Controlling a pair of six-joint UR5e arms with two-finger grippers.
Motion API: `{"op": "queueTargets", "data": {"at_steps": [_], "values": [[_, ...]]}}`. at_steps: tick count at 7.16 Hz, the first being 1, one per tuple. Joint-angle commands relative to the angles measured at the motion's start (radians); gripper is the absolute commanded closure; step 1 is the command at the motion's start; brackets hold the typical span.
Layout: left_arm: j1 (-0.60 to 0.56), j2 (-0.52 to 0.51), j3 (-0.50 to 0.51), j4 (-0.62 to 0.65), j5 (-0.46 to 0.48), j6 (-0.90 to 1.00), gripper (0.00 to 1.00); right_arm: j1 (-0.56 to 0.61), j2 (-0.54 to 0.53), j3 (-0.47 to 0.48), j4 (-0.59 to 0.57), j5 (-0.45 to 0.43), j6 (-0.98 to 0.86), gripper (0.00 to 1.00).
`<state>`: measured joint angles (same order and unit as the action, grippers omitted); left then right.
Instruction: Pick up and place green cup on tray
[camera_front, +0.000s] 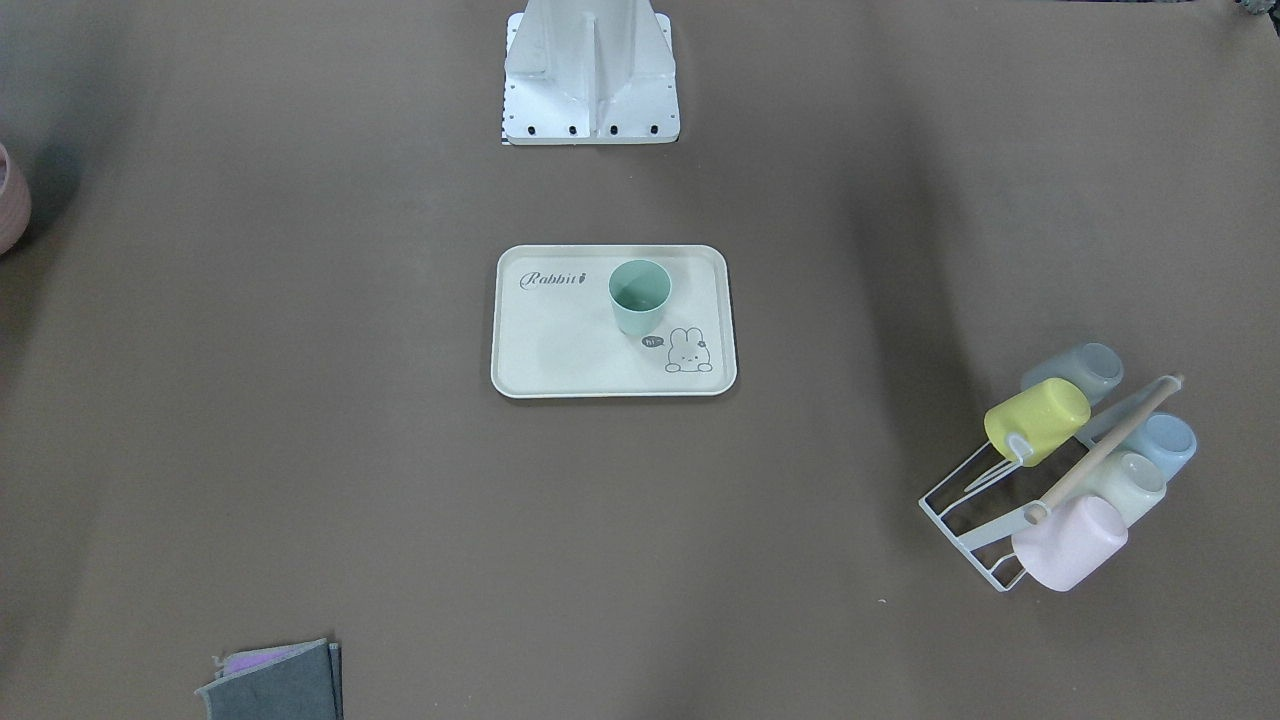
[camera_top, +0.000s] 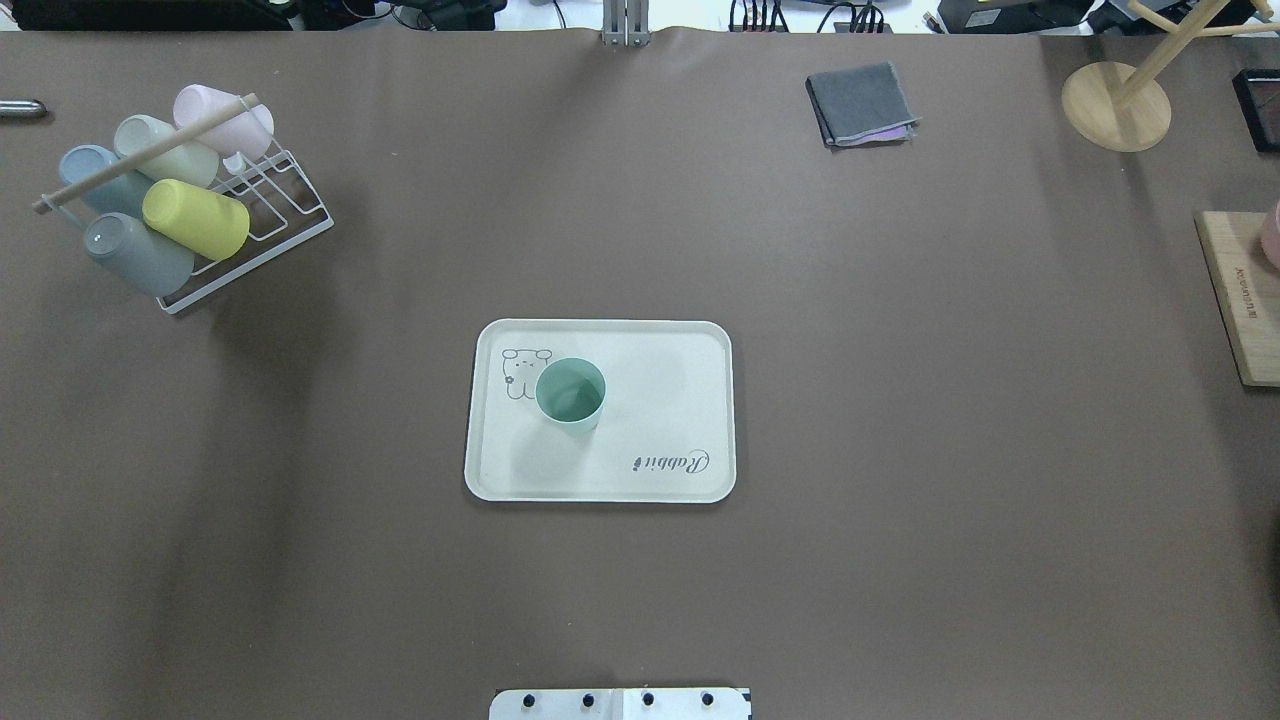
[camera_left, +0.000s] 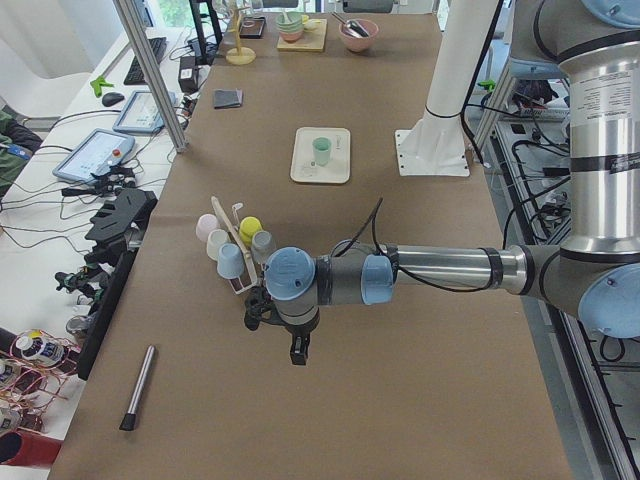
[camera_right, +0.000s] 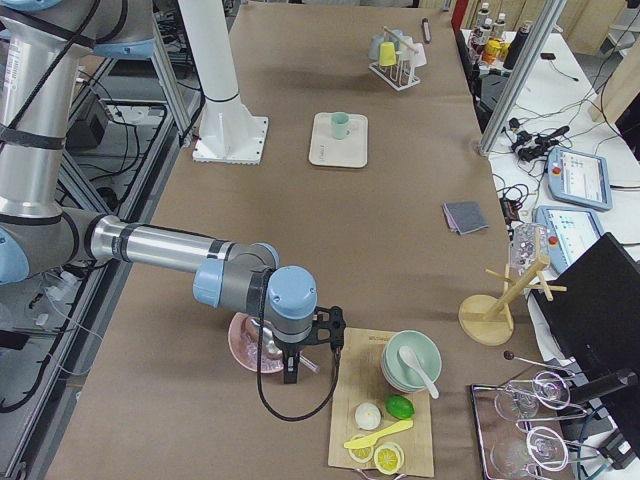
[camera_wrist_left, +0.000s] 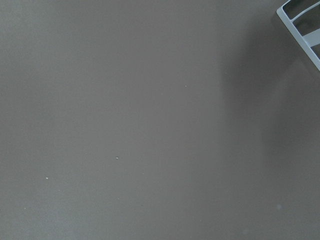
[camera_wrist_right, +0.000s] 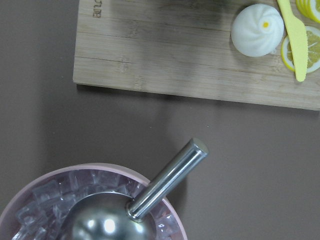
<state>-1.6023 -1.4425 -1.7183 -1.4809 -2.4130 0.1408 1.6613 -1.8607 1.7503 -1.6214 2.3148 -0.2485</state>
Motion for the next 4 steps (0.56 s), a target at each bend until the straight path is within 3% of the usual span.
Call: {"op": "queueTargets", "data": {"at_steps": [1,4], "values": [[-0.001,-0.004,-0.003,0.001,0.000,-0.001,0.01,0.000,-0.001,0.000,0.000,0.000,-0.002,0.00],[-0.001,-0.025,0.003,-0.002,0.000,0.000,0.01,0.000,0.000,0.000,0.000,0.000,-0.002,0.00]]}}
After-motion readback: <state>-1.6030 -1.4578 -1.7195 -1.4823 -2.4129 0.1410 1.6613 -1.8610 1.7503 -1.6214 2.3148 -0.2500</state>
